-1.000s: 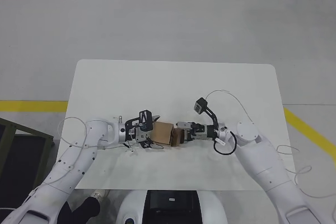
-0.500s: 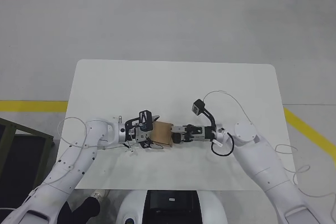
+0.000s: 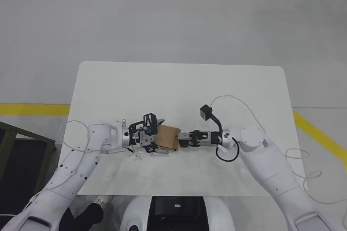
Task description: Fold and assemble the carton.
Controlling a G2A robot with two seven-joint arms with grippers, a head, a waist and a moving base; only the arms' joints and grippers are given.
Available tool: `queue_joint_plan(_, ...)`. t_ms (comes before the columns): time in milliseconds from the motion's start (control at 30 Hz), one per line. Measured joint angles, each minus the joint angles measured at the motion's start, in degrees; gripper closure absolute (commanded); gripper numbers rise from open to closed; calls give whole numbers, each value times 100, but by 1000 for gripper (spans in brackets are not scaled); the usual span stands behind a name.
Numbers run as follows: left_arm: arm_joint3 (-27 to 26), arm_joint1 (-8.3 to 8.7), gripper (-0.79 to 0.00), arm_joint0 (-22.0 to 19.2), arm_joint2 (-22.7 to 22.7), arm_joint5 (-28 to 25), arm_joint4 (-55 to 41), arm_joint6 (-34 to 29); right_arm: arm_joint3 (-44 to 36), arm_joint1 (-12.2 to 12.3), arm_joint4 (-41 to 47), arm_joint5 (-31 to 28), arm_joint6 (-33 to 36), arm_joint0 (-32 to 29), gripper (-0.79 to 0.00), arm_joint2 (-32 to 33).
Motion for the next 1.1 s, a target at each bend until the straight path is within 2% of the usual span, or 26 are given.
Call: queue_joint_plan(1100,-41,21,-785,34,-41,-3,3,7,-659,88,-837,487,-600,-241,-191,50)
